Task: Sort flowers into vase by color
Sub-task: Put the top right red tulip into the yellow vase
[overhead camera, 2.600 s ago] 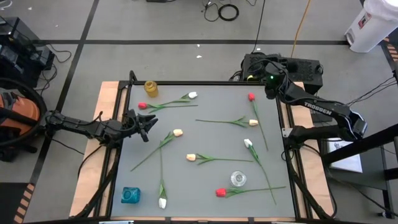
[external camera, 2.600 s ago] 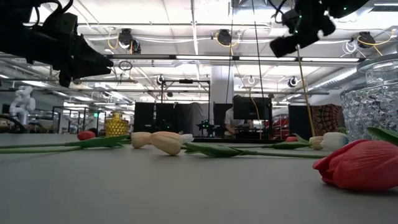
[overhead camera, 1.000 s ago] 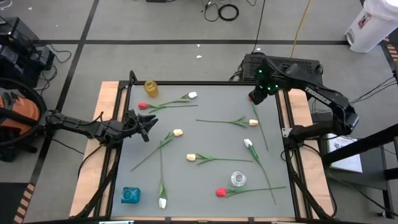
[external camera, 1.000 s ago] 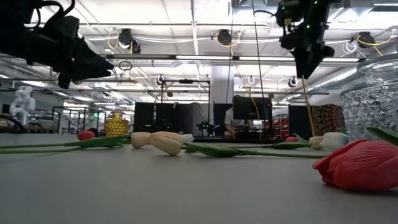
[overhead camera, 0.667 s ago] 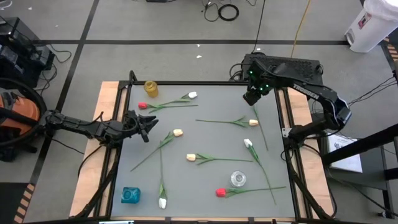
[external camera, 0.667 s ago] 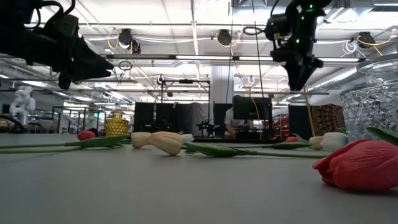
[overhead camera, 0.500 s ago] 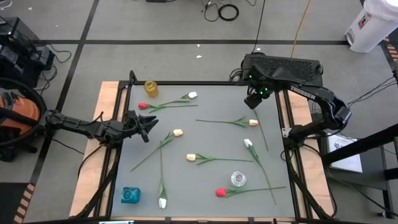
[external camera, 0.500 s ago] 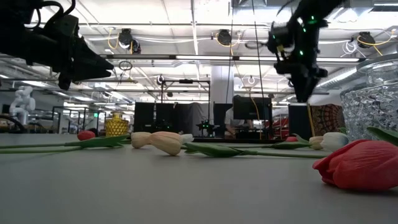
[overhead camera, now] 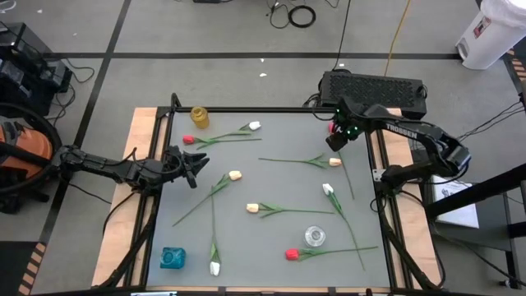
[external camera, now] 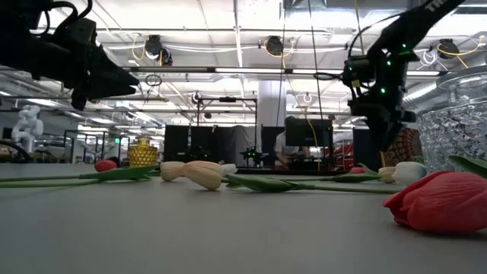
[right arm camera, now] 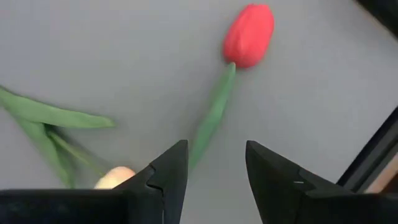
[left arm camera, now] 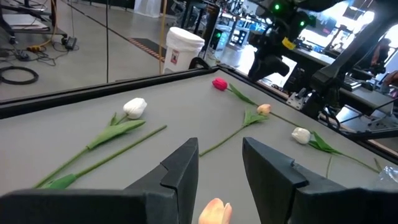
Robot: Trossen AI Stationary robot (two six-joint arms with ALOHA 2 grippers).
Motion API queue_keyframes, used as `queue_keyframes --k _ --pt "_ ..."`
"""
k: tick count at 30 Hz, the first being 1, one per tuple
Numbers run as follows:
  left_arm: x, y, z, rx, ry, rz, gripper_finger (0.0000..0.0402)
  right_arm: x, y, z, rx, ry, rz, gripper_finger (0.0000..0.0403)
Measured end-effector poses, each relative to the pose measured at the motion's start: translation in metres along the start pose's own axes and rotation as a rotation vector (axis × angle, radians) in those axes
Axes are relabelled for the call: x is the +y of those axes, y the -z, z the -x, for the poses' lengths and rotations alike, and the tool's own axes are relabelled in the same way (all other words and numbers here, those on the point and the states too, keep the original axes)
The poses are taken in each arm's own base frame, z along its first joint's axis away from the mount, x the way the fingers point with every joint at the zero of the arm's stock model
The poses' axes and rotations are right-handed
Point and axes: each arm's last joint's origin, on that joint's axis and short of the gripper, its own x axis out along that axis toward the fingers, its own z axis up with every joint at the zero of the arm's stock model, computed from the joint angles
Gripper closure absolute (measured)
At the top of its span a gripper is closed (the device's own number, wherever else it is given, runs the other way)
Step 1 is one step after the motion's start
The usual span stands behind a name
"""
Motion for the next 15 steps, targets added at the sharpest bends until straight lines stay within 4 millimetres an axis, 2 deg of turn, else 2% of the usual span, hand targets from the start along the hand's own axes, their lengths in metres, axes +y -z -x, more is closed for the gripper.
queue_keyframes --k 4,15 --pt "0.0001 -0.0001 0.0000 -0.002 -0.002 0.000 0.0269 -0.0038 0.0057 -0.0114 -0.003 0.003 -0.018 0.0250" --pt "0.0001 -0.0001 0.0000 -0.002 -0.004 0.000 0.0269 -0.0052 0.0030 -0.0131 -0.036 0.000 -0.044 0.0250"
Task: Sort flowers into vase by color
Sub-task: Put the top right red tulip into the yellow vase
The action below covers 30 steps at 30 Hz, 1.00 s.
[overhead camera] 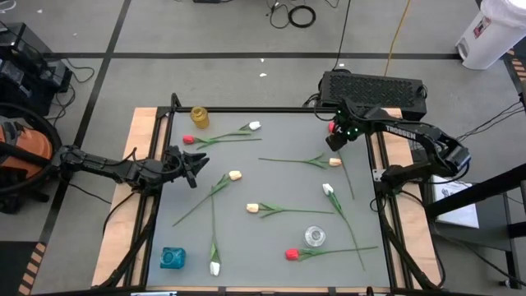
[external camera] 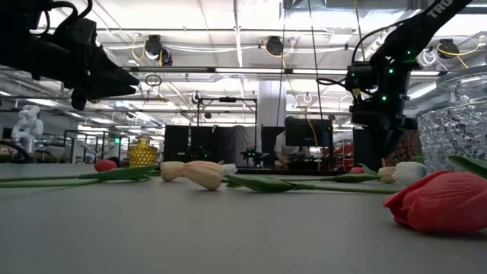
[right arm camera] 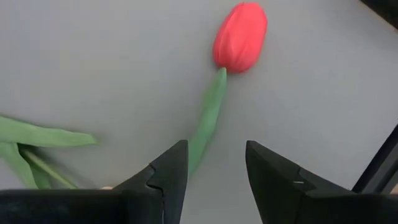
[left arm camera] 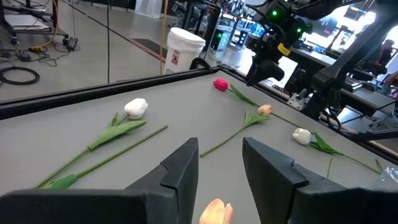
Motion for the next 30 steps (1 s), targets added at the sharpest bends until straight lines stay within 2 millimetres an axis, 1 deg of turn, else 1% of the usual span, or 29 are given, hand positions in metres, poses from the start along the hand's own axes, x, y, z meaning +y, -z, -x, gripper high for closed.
queue_keyframes --k 4,6,8,12,17,21,30 --pt "0.000 0.000 0.000 0.000 0.000 0.000 0.0269 0.000 0.000 0.000 -0.004 -0.002 -0.026 0.0250" --pt "0.000 0.000 0.000 0.000 0.000 0.000 0.0269 0.001 0.000 0.000 0.004 -0.030 -0.041 0.0250" --pt "0.000 0.000 0.000 0.000 0.000 0.000 0.0269 0.003 0.000 0.000 0.009 -0.056 -0.038 0.0250" --pt "0.000 0.000 0.000 0.000 0.000 0.000 0.0269 0.005 0.001 -0.002 0.019 -0.053 -0.031 0.0250" --pt "0.000 0.000 0.000 0.000 -0.001 0.000 0.0269 0.007 0.003 -0.013 0.093 -0.036 -0.042 0.0250" --pt "0.000 0.000 0.000 0.003 -0.002 -0.003 0.0269 0.007 0.000 -0.022 0.096 -0.006 -0.025 0.0250" --pt "0.000 0.000 0.000 0.002 -0.002 -0.002 0.0269 0.009 -0.001 -0.047 0.175 0.008 -0.009 0.0250"
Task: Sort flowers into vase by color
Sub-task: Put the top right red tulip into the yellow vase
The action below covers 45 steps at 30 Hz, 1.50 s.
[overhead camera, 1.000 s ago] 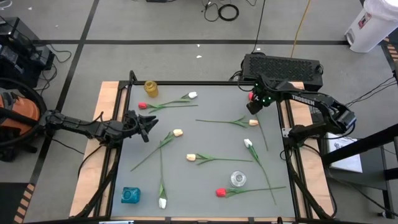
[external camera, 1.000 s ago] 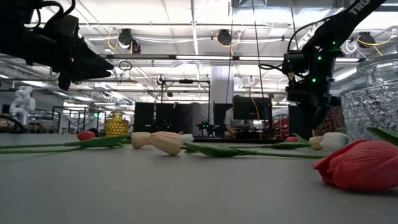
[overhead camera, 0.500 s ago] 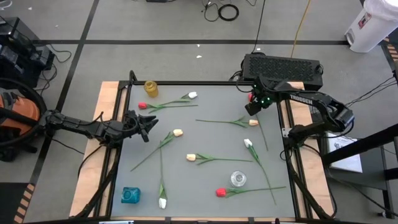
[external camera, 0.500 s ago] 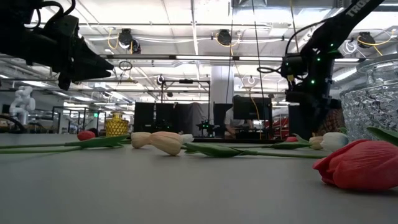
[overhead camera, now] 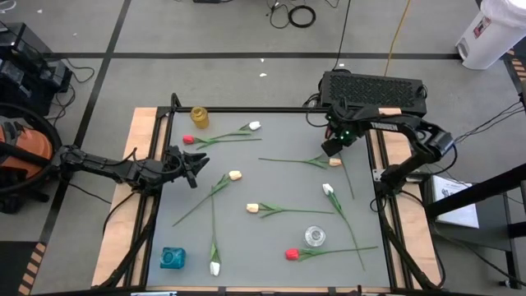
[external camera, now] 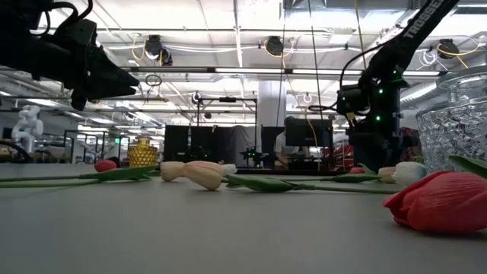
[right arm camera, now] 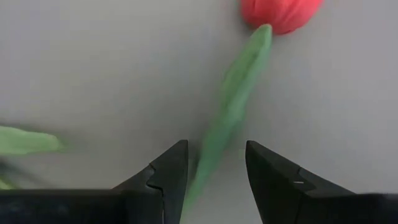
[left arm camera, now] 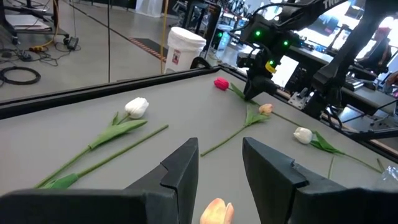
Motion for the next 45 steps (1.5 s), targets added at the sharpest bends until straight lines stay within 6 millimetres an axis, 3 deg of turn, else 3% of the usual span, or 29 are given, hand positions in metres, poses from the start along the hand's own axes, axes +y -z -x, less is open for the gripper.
queue_keyframes --k 15,30,45 --pt "0.0000 0.0000 0.0000 0.000 0.000 0.000 0.0269 0.0008 -0.0025 -0.0029 -0.006 -0.006 0.014 0.0260" --pt "0.0000 0.0000 0.0000 0.000 0.000 0.001 0.0269 0.0009 -0.0027 -0.0030 -0.008 -0.009 0.019 0.0394" --pt "0.0000 0.0000 0.0000 0.000 0.000 0.001 0.0269 0.0008 -0.0027 -0.0030 -0.008 -0.005 0.048 0.0401"
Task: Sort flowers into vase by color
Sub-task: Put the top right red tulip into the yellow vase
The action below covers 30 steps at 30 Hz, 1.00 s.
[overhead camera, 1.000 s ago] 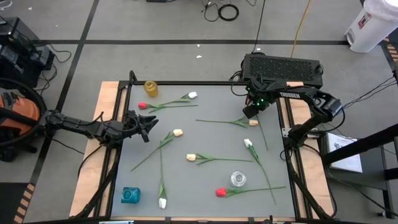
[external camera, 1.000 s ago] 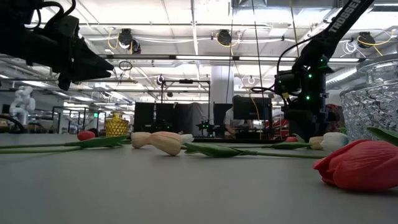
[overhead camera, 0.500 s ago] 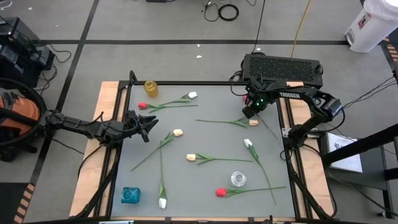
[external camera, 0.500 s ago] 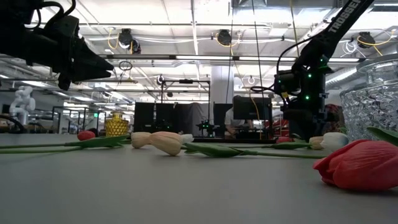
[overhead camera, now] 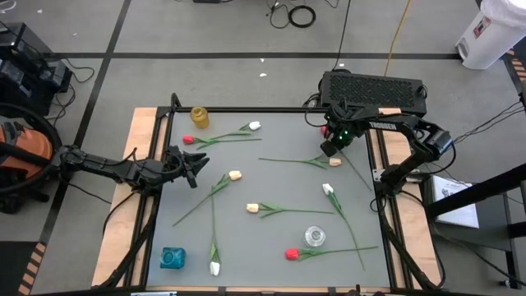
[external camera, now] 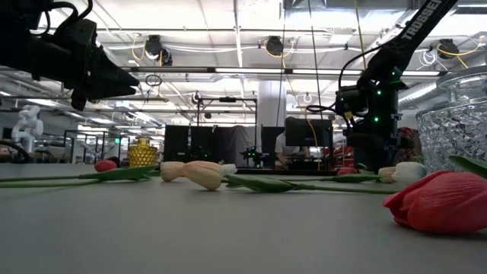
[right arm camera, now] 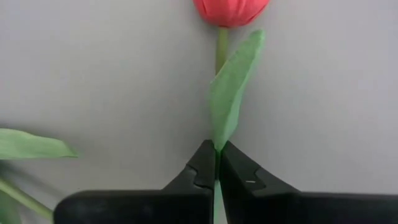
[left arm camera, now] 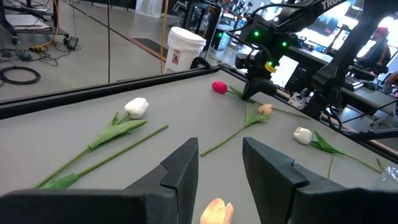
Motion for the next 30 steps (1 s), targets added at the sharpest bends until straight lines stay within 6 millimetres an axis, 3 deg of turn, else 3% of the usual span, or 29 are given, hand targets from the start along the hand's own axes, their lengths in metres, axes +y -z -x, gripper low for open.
queue_keyframes --k 7,14,23,30 --pt "0.000 0.000 0.000 0.000 0.000 0.000 0.0269 0.002 -0.012 0.013 -0.026 0.006 0.039 0.0402" --pt "0.000 0.000 0.000 -0.001 0.000 0.001 0.0269 0.018 -0.035 0.042 -0.107 -0.020 0.101 0.0403" --pt "0.000 0.000 0.000 0.002 0.005 0.001 0.0269 0.066 -0.061 0.103 -0.294 -0.095 0.232 0.0403" --pt "-0.001 0.001 0.000 0.022 0.044 0.004 0.0269 0.116 -0.062 0.158 -0.457 -0.184 0.384 0.0402"
